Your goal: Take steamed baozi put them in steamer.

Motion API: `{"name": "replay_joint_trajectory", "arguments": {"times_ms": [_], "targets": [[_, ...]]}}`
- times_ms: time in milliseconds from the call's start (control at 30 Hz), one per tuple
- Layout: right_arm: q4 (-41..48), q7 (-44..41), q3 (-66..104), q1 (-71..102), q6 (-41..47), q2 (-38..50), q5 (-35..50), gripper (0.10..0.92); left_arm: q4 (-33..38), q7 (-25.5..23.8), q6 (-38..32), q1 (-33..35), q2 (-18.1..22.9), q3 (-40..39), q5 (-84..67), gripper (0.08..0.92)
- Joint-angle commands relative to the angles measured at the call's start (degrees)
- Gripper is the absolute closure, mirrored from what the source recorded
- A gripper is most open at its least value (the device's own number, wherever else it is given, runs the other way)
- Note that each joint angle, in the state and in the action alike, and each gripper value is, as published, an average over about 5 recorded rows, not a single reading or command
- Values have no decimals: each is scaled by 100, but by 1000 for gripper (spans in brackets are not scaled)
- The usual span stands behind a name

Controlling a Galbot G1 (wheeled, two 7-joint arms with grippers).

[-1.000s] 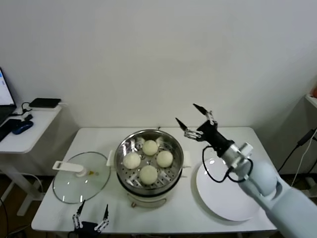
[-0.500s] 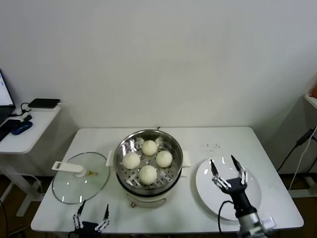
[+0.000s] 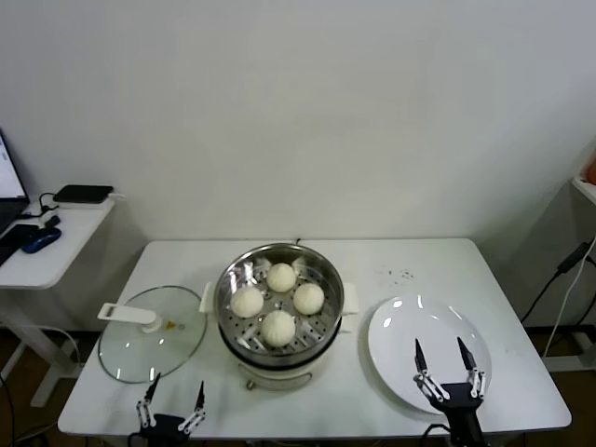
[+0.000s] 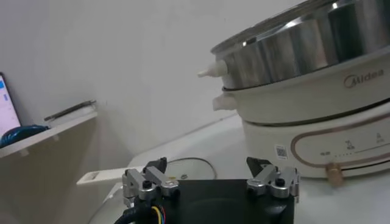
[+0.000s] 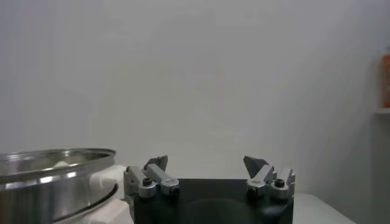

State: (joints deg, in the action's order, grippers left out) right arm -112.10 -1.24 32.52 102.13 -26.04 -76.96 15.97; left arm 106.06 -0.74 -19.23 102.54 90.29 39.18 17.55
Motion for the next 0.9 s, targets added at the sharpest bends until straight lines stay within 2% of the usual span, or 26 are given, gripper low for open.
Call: {"name": "replay_joint_trajectory", "arguments": {"times_ms": [33, 900], "targets": [[8, 85, 103, 330, -155, -302, -313, 203, 15, 0, -1, 13, 7, 2, 1, 177], [37, 169, -73, 195, -37, -295, -445, 203, 80, -10, 23, 7, -23, 16, -69, 177]]}}
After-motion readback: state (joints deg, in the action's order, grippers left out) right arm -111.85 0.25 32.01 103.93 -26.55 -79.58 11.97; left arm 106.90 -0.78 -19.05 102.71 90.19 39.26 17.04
